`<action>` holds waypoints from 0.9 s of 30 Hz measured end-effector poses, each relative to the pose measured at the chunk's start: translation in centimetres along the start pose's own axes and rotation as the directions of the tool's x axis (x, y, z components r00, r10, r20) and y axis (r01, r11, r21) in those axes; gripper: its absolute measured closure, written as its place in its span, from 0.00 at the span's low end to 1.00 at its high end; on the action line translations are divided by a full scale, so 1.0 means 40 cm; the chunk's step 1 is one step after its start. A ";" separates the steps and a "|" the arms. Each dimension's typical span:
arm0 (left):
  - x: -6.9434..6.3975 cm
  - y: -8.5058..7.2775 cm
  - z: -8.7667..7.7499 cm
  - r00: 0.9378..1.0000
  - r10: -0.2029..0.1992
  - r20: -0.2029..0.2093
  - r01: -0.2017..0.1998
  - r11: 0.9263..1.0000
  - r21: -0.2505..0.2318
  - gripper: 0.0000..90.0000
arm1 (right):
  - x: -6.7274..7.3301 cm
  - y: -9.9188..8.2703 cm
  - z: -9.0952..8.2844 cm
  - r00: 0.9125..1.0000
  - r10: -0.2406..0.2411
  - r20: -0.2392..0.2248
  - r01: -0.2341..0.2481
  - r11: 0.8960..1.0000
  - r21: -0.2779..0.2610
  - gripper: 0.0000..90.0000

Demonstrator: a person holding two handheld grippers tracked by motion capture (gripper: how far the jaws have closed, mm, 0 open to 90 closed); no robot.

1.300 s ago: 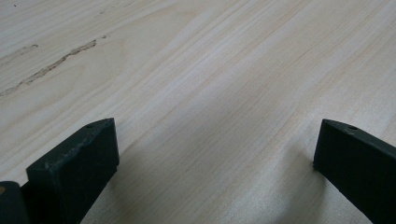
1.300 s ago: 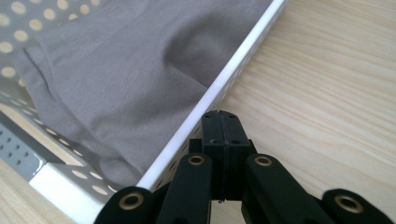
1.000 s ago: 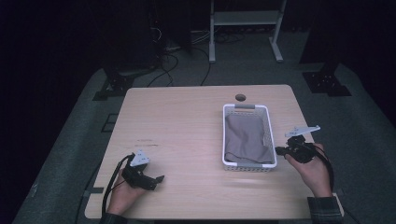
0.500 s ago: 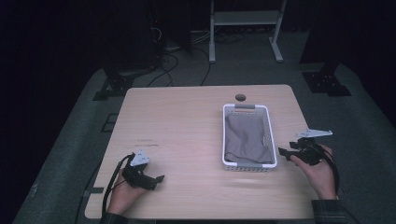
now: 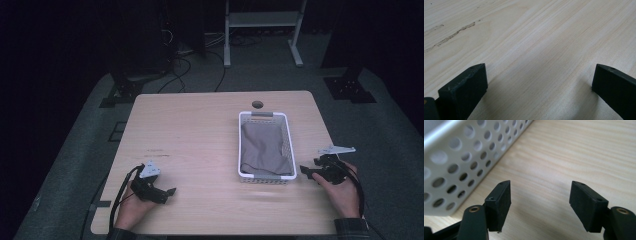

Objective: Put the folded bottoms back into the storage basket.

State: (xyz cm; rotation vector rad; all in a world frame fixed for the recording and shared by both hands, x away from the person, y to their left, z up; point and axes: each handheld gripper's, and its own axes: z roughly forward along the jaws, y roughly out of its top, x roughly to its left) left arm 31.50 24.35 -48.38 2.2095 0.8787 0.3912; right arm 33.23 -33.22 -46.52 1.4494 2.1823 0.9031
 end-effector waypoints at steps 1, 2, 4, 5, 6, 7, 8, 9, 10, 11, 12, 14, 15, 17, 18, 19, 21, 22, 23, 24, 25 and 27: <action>0.000 0.000 0.000 1.000 0.000 0.000 0.000 1.000 0.000 0.00 | 0.001 -0.002 0.004 1.000 -0.010 0.011 0.010 1.000 0.012 0.34; 0.000 0.000 0.000 1.000 0.000 0.000 0.000 1.000 0.000 0.00 | 0.002 -0.004 0.009 1.000 -0.013 0.021 0.013 1.000 0.019 0.34; 0.000 0.000 0.000 1.000 0.002 0.001 -0.002 1.000 0.000 0.00 | 0.003 -0.009 0.017 1.000 -0.015 0.024 0.014 1.000 0.026 0.33; 0.000 0.000 0.000 1.000 0.003 0.002 -0.003 1.000 0.001 0.00 | 0.004 -0.010 0.020 1.000 -0.011 0.023 0.011 0.999 0.030 0.31; 0.000 0.000 0.000 1.000 0.003 0.002 -0.003 1.000 0.001 0.00 | 0.004 -0.013 0.023 0.999 -0.015 0.029 0.014 0.999 0.029 0.29; 0.000 0.000 0.000 1.000 0.003 0.002 -0.003 1.000 0.001 0.00 | 0.005 -0.015 0.023 0.999 -0.013 0.031 0.013 1.000 0.021 0.28; 0.000 0.000 0.000 1.000 0.003 0.002 -0.003 1.000 0.001 0.00 | 0.006 -0.017 0.023 0.999 -0.010 0.030 0.010 1.000 0.018 0.27; 0.000 0.000 0.000 1.000 0.003 0.002 -0.003 1.000 0.001 0.00 | 0.007 -0.019 0.023 1.000 -0.010 0.030 0.009 1.000 0.014 0.24; 0.000 0.000 0.000 1.000 0.005 0.003 -0.005 1.000 0.002 0.00 | 0.007 -0.022 0.026 0.999 -0.016 0.032 0.015 1.000 0.008 0.20; 0.000 0.000 0.000 1.000 0.006 0.004 -0.006 1.000 0.002 0.00 | 0.008 -0.025 0.028 0.999 -0.012 0.032 0.012 1.000 0.002 0.17; 0.000 0.000 0.000 1.000 0.006 0.004 -0.006 1.000 0.002 0.00 | 0.008 -0.029 0.029 0.999 -0.013 0.034 0.013 1.000 -0.011 0.16; 0.000 0.000 0.000 1.000 0.006 0.004 -0.006 1.000 0.002 0.00 | 0.008 -0.036 0.032 0.999 -0.011 0.034 0.012 0.999 -0.037 0.12; 0.000 0.000 0.000 1.000 0.006 0.004 -0.006 1.000 0.002 0.00 | 0.008 -0.041 0.034 0.999 -0.011 0.034 0.013 0.998 -0.054 0.11; 0.000 0.000 0.000 1.000 0.006 0.004 -0.006 1.000 0.002 0.00 | 0.010 -0.044 0.035 0.999 -0.011 0.034 0.013 0.998 -0.062 0.11; 0.000 0.000 0.000 1.000 0.006 0.004 -0.006 1.000 0.002 0.00 | 0.010 -0.044 0.035 0.999 -0.010 0.034 0.013 0.998 -0.063 0.11; 0.000 0.000 0.000 1.000 0.006 0.004 -0.006 1.000 0.002 0.00 | 0.010 -0.044 0.035 0.999 -0.011 0.034 0.013 0.998 -0.063 0.11; 0.000 0.000 0.000 1.000 0.006 0.004 -0.006 1.000 0.002 0.00 | 0.010 -0.044 0.035 0.999 -0.010 0.034 0.013 0.998 -0.063 0.11; 0.000 0.000 0.000 1.000 0.006 0.004 -0.006 1.000 0.002 0.00 | 0.010 -0.044 0.035 0.999 -0.010 0.034 0.012 0.998 -0.063 0.11; 0.000 0.000 0.000 1.000 0.006 0.004 -0.006 1.000 0.002 0.00 | 0.010 -0.044 0.035 0.999 -0.010 0.034 0.012 0.998 -0.063 0.11; 0.000 0.000 0.000 1.000 0.006 0.004 -0.006 1.000 0.002 0.00 | 0.010 -0.044 0.035 0.999 -0.010 0.034 0.013 0.998 -0.063 0.11; 0.000 0.000 0.000 1.000 0.006 0.004 -0.006 1.000 0.002 0.00 | 0.010 -0.044 0.035 0.999 -0.010 0.034 0.012 0.998 -0.063 0.11; 0.000 0.000 0.000 1.000 0.006 0.004 -0.006 1.000 0.002 0.00 | 0.010 -0.044 0.035 0.999 -0.010 0.034 0.013 0.998 -0.063 0.10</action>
